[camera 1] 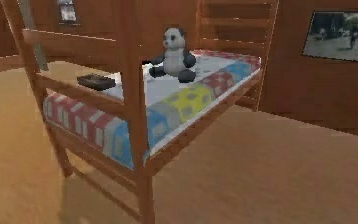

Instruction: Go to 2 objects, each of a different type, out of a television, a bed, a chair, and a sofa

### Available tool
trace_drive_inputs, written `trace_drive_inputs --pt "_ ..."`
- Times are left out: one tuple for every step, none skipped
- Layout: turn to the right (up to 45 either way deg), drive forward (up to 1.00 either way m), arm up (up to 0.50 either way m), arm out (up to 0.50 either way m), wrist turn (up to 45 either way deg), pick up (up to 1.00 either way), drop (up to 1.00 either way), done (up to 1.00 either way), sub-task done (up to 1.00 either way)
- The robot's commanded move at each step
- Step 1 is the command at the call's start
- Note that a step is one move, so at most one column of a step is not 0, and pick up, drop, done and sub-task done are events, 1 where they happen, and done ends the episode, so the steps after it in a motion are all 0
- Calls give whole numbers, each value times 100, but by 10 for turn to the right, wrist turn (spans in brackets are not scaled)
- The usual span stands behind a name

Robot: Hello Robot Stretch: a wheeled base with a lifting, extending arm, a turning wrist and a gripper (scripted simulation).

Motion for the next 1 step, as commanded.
trace_drive_inputs --pt "-450 0 0 0 0 0 0 0 0"
